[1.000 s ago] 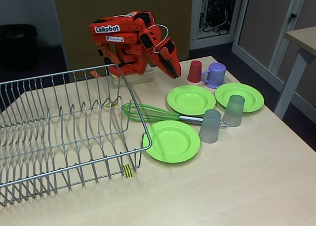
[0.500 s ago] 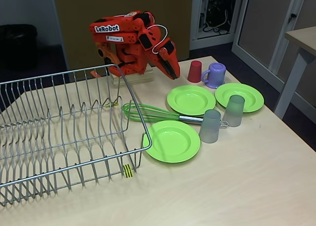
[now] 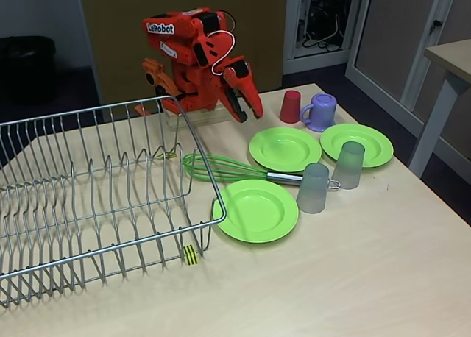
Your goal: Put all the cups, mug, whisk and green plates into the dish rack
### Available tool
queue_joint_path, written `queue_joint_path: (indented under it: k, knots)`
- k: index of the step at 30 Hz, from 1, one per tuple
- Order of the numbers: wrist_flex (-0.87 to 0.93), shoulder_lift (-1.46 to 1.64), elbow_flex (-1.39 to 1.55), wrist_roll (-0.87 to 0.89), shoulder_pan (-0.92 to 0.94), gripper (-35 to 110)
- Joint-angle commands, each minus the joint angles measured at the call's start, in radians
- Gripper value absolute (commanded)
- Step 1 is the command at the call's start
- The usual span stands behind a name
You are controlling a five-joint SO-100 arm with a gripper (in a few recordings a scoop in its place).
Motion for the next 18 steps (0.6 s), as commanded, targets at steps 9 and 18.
queue_joint_path:
  k: [9,18]
  knots:
    - [-0.015,-0.911,-0.707,-0.005,-0.054,34]
    - [-0.034,-1.496,-1.210,0.397,-0.049,28]
